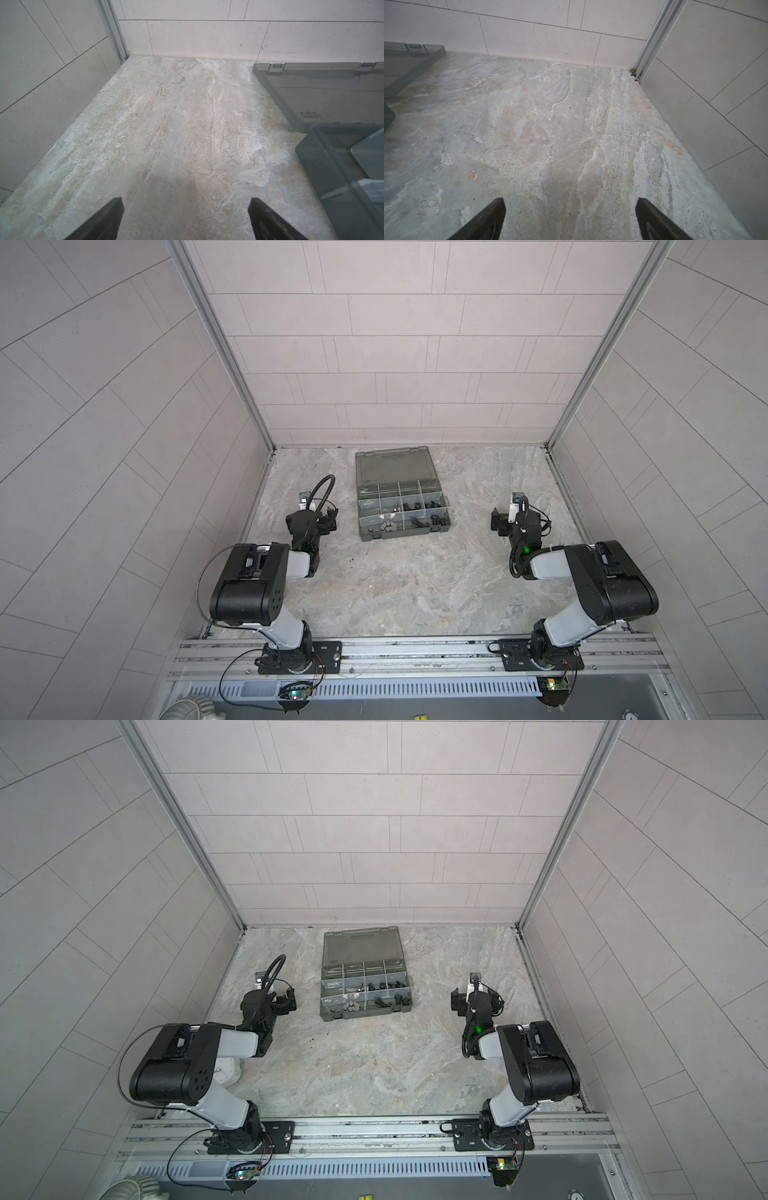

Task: Sort the screws and nuts into containers

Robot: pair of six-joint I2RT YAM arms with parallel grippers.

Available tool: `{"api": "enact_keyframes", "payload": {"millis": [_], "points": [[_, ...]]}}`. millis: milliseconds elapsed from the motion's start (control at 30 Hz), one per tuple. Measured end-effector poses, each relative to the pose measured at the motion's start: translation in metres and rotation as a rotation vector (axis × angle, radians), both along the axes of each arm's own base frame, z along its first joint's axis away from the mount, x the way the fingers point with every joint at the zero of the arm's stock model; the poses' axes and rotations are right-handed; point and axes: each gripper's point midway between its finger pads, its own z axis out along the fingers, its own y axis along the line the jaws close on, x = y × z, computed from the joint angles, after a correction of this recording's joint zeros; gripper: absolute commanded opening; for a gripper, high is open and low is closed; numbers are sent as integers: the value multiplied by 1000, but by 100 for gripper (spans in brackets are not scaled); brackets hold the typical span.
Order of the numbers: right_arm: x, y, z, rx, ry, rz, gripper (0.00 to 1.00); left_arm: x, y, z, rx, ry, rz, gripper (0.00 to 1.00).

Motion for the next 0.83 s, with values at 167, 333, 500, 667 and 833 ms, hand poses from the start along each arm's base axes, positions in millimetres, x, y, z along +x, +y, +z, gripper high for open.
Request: {"api": "enact_keyframes", "payload": {"millis": [167,333,500,667,833], "points": [[0,0,2,0,-7,-1,99,0,0,0,1,0,-1,100],[1,0,3,-1,-12,-1,99,0,0,0,3,0,-1,100],[1,-1,3,-3,-13,-1,99,0,0,0,3,1,-1,100],[1,-1,3,-2,-13,0,99,0,0,0,3,1,-1,100],[1,-3,3,2,-13,-1,99,0,0,0,3,1,-1,100]]}}
